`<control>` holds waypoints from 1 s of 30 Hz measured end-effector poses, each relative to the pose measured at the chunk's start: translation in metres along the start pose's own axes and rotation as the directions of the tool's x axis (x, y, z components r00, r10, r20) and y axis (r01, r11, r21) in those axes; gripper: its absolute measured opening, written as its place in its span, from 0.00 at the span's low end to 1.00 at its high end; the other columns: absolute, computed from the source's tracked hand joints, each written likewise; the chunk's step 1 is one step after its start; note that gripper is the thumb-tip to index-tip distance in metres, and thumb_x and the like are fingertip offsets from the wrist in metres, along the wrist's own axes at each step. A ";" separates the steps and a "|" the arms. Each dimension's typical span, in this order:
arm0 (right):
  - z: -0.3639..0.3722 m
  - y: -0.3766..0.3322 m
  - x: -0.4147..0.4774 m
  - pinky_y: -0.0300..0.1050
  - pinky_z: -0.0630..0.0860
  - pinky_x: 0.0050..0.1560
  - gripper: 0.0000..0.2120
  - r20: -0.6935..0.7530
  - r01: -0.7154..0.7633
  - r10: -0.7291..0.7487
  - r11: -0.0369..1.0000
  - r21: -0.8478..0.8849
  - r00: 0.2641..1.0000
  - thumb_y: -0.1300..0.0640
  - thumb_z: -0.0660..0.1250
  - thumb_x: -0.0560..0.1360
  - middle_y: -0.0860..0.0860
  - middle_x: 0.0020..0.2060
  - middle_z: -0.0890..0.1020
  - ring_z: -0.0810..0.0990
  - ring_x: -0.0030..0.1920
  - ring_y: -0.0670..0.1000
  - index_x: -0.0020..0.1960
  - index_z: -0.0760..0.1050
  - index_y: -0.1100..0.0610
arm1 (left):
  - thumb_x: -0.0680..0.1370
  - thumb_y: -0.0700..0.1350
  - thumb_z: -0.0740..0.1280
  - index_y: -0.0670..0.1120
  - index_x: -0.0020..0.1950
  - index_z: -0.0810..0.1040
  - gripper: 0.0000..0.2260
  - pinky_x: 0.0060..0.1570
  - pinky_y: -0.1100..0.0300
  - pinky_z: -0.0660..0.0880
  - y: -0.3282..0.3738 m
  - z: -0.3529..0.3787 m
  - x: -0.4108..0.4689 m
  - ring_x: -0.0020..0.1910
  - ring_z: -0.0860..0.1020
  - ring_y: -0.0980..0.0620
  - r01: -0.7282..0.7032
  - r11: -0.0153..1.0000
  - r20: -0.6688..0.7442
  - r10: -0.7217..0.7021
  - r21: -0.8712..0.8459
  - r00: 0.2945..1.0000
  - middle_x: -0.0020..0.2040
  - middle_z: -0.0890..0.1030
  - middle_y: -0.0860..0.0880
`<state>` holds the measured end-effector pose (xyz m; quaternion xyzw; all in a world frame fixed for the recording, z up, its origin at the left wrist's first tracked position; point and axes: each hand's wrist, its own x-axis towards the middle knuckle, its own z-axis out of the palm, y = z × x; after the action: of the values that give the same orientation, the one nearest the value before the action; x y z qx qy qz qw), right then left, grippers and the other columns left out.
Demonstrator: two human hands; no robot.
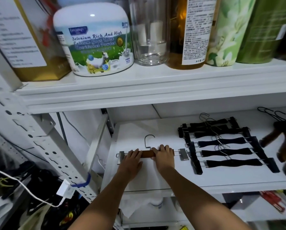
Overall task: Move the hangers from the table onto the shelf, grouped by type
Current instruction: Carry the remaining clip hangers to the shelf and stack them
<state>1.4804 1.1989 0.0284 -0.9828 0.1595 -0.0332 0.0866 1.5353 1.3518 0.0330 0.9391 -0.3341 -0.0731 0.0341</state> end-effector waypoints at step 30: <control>-0.154 0.107 -0.054 0.54 0.56 0.72 0.29 -0.078 -0.128 0.126 0.991 -0.023 0.989 0.46 0.53 0.81 0.56 0.74 0.63 0.63 0.72 0.58 0.78 0.51 0.55 | 0.83 0.49 0.53 0.47 0.78 0.51 0.24 0.75 0.55 0.50 0.166 -0.133 0.013 0.77 0.54 0.47 -0.215 0.952 -0.043 0.230 0.219 0.972 0.78 0.53 0.47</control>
<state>1.3819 1.0913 0.1579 -0.9698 0.2254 -0.0630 0.0687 1.4632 1.2166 0.1819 0.8956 -0.4424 -0.0009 -0.0471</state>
